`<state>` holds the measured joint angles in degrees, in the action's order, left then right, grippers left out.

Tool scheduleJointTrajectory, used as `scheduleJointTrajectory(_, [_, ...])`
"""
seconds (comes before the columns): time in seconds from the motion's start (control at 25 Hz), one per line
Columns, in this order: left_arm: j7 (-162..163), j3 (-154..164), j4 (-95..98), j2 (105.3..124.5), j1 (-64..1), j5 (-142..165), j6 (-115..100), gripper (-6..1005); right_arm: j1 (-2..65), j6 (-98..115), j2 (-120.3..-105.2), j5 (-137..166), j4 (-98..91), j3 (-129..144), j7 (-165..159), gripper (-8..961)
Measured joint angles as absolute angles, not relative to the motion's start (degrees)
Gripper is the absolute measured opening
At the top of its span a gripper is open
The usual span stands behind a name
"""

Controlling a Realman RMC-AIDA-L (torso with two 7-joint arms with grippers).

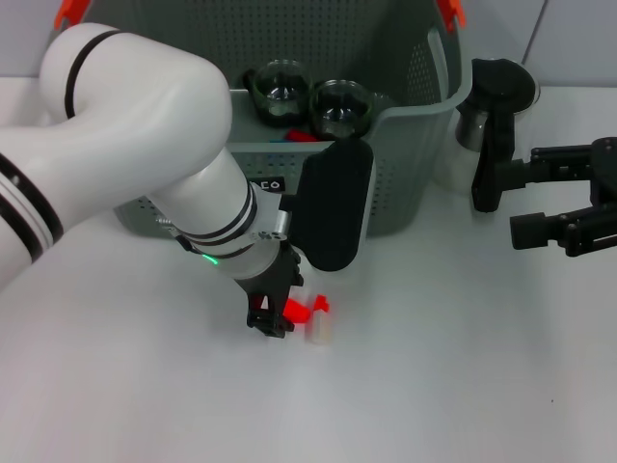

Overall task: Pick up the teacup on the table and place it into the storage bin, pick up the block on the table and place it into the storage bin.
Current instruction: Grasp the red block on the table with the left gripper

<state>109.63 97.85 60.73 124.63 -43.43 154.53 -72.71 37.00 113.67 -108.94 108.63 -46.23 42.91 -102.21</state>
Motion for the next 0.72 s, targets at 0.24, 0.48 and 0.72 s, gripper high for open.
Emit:
scheduleJointTrajectory(0.24, [110.3,97.8,60.4,124.54,-43.5,154.7,-72.3,549,37.0,113.7,-108.93,108.6,-46.2,42.8,-102.1,942])
scheduleJointTrajectory(0.48, [110.7,98.1,59.6,124.59,-43.7,155.2,-72.1,466,37.0,113.7,-108.9,108.5,-46.2,42.8,-102.1,942])
scheduleJointTrajectory(0.72, [110.8,98.3,59.5,124.63,-43.9,155.4,-72.1,458,37.0,113.7,-108.89,108.5,-46.2,42.8,-102.1,942])
